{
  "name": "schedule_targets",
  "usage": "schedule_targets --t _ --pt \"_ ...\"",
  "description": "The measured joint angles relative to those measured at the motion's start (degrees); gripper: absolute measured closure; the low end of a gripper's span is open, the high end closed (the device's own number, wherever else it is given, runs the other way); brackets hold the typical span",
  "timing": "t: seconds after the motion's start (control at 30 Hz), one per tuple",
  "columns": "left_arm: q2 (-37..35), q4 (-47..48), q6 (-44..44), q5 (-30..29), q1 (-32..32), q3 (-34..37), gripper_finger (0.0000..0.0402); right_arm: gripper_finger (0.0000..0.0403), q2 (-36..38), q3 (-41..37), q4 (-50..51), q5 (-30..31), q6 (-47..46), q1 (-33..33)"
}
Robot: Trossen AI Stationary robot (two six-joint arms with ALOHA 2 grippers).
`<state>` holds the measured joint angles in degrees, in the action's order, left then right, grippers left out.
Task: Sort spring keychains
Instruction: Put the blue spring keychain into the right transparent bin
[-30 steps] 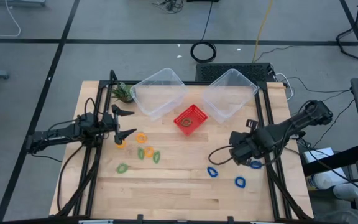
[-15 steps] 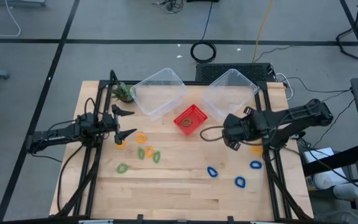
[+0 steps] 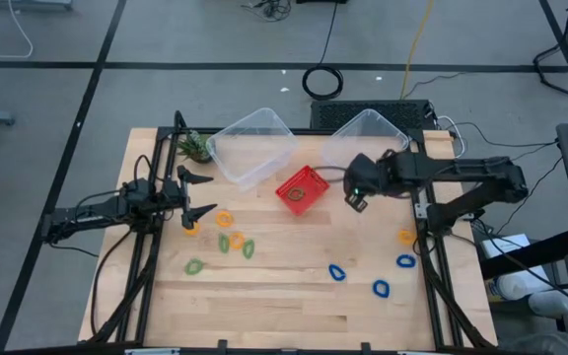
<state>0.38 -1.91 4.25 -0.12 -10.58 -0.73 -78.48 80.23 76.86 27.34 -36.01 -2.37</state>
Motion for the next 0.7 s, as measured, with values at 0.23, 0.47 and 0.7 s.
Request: schedule_targets --t 0.23,0.47,0.7 --pt "0.0 0.0 0.0 0.0 0.0 0.0 0.0007 0.0403 0.0 0.0 -6.8 -0.3 6.1 -9.1" --pt "0.0 0.0 0.0 0.0 0.0 0.0 0.0007 0.0403 0.0 3.0 -7.5 -0.3 12.0 -17.5" --pt "0.0 0.0 0.0 0.0 0.0 0.0 0.0007 0.0402 0.0 5.9 -8.5 -0.5 18.0 -24.5"
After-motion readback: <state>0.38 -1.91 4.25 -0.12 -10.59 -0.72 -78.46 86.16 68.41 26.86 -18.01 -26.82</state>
